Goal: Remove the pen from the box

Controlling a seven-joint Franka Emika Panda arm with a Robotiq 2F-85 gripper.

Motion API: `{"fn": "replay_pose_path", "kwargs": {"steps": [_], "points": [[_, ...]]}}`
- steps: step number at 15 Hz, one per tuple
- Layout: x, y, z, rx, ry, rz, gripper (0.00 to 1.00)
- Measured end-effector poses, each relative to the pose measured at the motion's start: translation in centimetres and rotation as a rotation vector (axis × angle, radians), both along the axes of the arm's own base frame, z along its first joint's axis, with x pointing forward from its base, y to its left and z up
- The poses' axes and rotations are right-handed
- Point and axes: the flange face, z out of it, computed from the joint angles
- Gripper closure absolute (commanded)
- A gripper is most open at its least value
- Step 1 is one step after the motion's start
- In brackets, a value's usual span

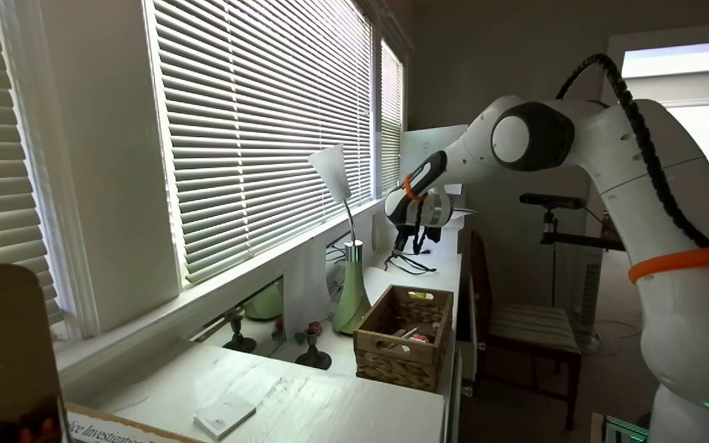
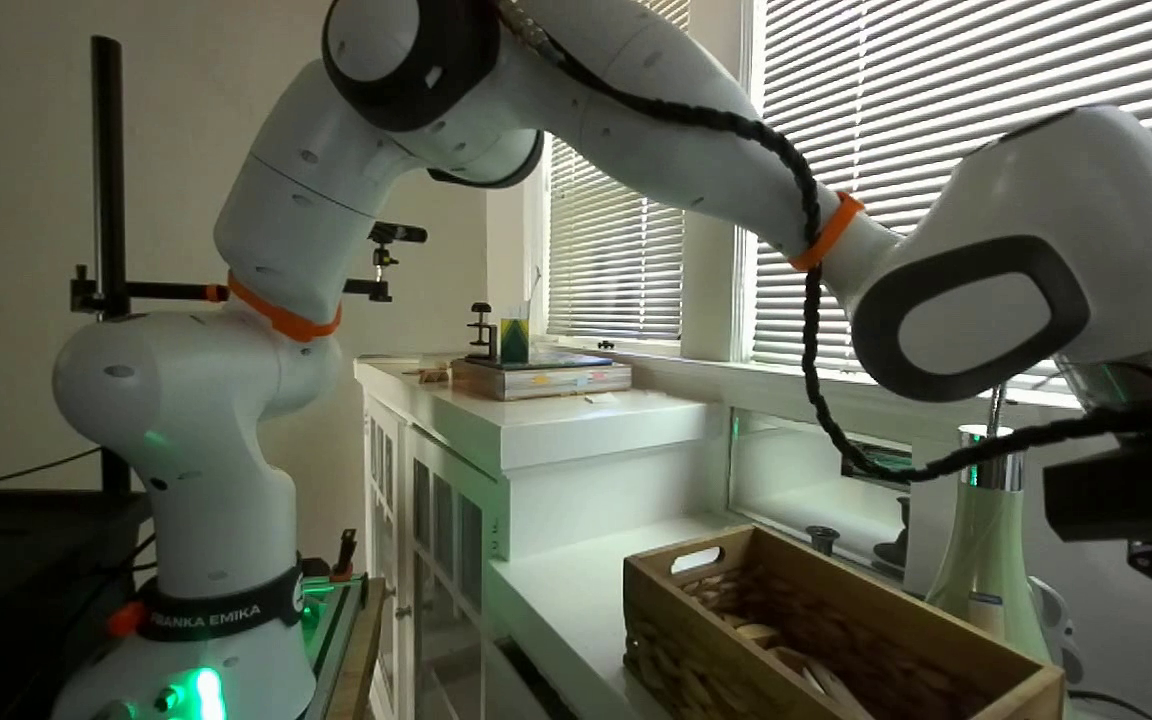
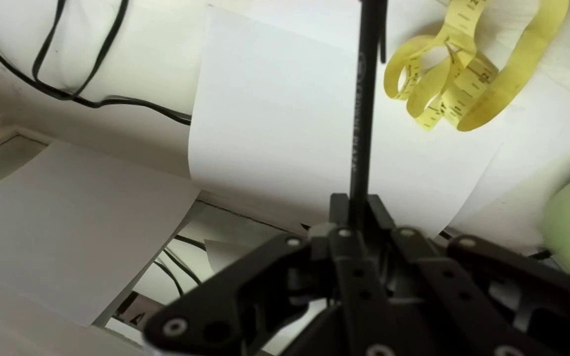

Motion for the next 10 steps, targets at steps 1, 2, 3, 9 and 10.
{"fn": "replay_pose_path", "kwargs": {"steps": [1,2,3,9,10], "points": [[0.6,0.1,-0.7,0.019,0.000,-0.001,0.97],[1.1,0.2,-1.3,0.037,0.003,-0.003,0.97],[1.5,0.2,-1.9,0.053,0.009,-0.004,0.97],[2.8,0.2,-4.2,0.105,0.083,-0.026,0.97],[3.0,0.2,-4.5,0.108,0.095,-0.027,0.97]]}}
